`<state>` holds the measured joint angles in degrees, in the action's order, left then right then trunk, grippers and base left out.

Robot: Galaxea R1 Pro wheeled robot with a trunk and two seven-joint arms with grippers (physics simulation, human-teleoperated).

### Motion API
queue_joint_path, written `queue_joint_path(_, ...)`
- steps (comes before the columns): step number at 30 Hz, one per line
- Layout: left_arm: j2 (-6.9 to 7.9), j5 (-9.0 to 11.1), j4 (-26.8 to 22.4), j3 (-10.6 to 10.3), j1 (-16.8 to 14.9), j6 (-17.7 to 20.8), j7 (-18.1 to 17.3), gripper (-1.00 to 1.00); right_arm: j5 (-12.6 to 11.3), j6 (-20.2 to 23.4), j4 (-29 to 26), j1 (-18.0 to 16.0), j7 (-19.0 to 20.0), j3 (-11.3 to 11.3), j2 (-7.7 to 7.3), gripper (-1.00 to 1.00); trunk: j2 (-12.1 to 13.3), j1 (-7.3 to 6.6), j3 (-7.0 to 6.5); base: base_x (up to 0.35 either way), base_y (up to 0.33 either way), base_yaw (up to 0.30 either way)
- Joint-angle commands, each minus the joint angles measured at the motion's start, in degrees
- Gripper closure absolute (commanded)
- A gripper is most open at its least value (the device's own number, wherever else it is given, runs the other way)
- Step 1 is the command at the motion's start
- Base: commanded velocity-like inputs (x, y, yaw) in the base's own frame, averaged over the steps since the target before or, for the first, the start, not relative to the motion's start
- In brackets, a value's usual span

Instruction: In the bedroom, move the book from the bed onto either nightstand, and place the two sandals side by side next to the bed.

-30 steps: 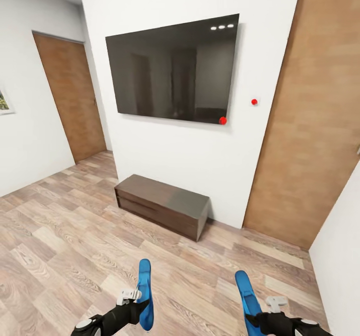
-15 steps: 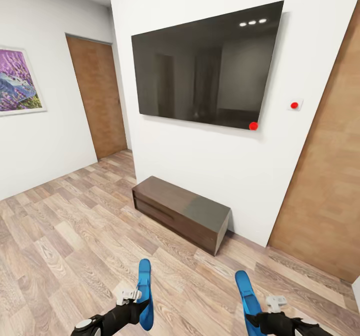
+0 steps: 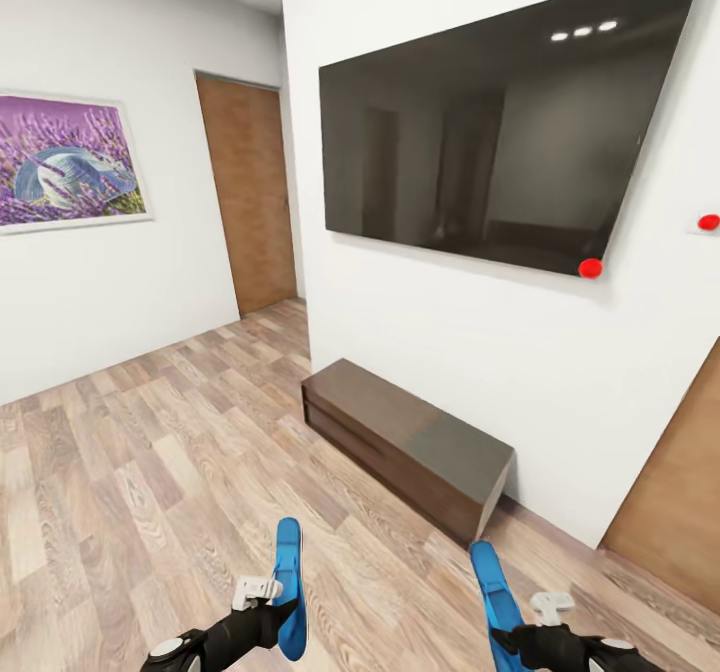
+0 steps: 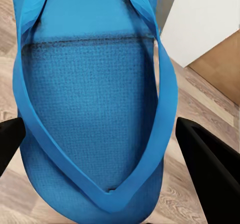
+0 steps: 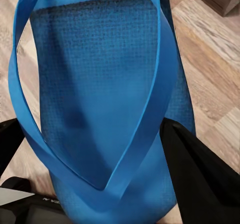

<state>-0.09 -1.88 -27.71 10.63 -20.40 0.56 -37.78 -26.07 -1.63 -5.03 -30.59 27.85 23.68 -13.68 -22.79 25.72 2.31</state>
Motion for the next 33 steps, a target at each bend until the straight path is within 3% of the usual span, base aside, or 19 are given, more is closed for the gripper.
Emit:
queue_joint_path(1,0.0,-0.14,0.03,0.35,-0.07,0.06,-0.37,1.0,-0.56,-0.13,0.02,-0.06,0.1,0.41,-0.03,1.0,-0.13,0.07,0.13,0.329,0.0,0.284)
queue_joint_path(16,-0.17,-0.49,5.82,0.17,-0.07,-0.17,-0.32,1.0,-0.52,-0.13,0.04,-0.03,0.11,0.46,-0.03,1.0,-0.13,0.07,0.13,0.329,0.0,0.286)
queue_joint_path(20,-0.17,-0.56,10.23,0.13,-0.07,-3.18,-0.05,1.0,-0.42,-0.13,0.54,0.0,0.13,0.45,0.1,1.0,-0.13,0.07,0.13,0.329,0.0,0.287)
queue_joint_path(23,-0.17,-0.57,13.49,0.09,-0.07,-6.34,1.93,1.0,-0.32,-0.19,2.65,0.0,0.17,0.42,0.13,1.0,-0.13,0.07,0.13,0.329,0.0,0.288)
queue_joint_path(26,-0.23,-0.69,15.55,-0.6,-0.07,-7.95,7.24,1.0,-0.32,-0.21,5.51,0.0,0.32,0.41,0.13,1.0,-0.13,0.07,0.13,0.329,0.0,0.288)
queue_joint_path(33,-1.04,-2.62,16.18,-3.43,-0.07,-8.35,10.21,1.0,-0.31,-0.23,6.57,0.0,0.16,0.41,0.14,1.0,-0.13,0.07,0.13,0.328,0.0,0.287)
